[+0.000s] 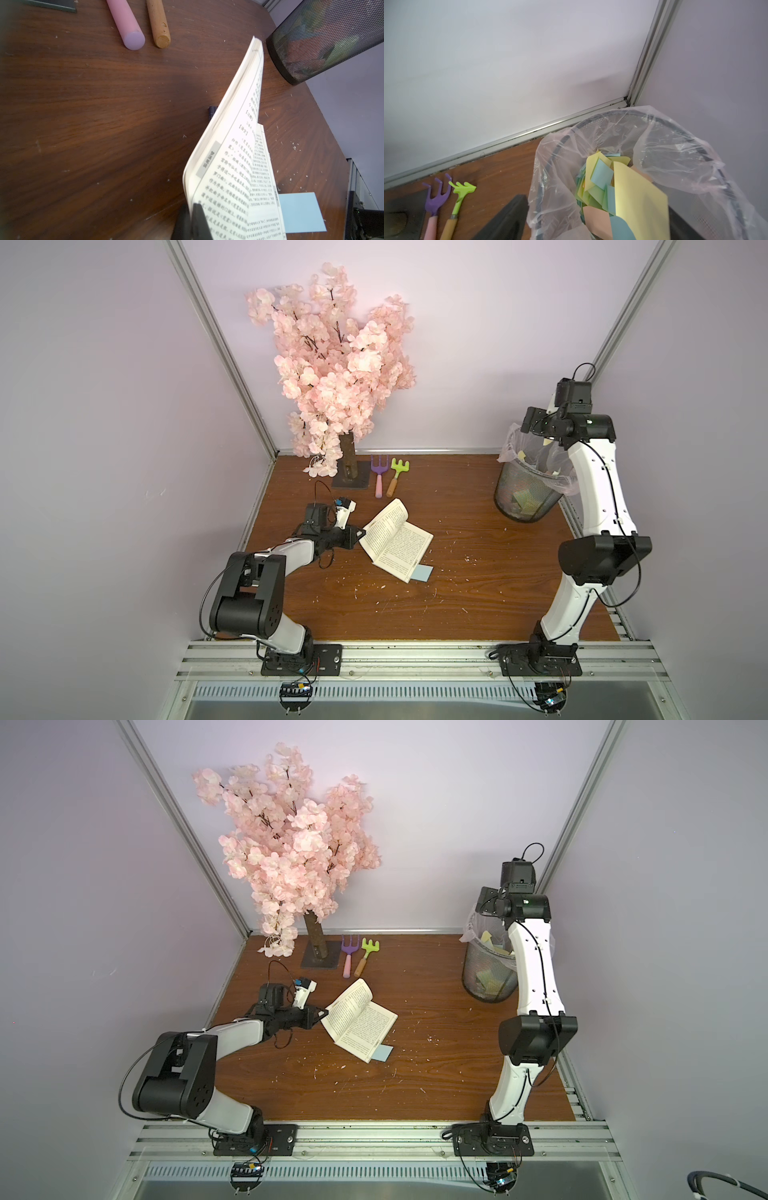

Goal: Peel off the used sticky note
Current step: Place the note in the trash bin.

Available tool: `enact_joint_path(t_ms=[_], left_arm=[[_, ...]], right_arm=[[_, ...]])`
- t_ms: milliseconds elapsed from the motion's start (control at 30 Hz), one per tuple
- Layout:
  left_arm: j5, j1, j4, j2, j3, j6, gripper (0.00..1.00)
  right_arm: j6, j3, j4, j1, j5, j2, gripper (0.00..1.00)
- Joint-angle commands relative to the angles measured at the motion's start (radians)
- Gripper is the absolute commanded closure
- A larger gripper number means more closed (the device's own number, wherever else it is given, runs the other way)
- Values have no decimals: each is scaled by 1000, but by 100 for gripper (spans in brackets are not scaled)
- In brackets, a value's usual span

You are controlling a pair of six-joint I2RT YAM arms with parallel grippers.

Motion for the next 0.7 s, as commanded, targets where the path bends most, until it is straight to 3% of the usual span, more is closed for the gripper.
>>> enact_joint_path(t_ms=[0,300,400,500,600,667], left_arm=[[12,11,-20,13,9,2,99],[14,13,-22,16,10,2,99],[15,12,-21,15,9,2,99],[15,13,-22,16,10,2,99],[15,12,-22,17,10,4,99],[16,12,-21,17,10,4,99]], right_arm=[[-30,21,-105,17,-35,54,8],[71,10,-33,-26,-435,56,3],[92,-27,-5,-51,-490,36,3],[111,-99,39,-75,-515,-4,2],[181,-234,151,-126,-672,-66,2],[226,-330,244,-150,-706,-117,3]])
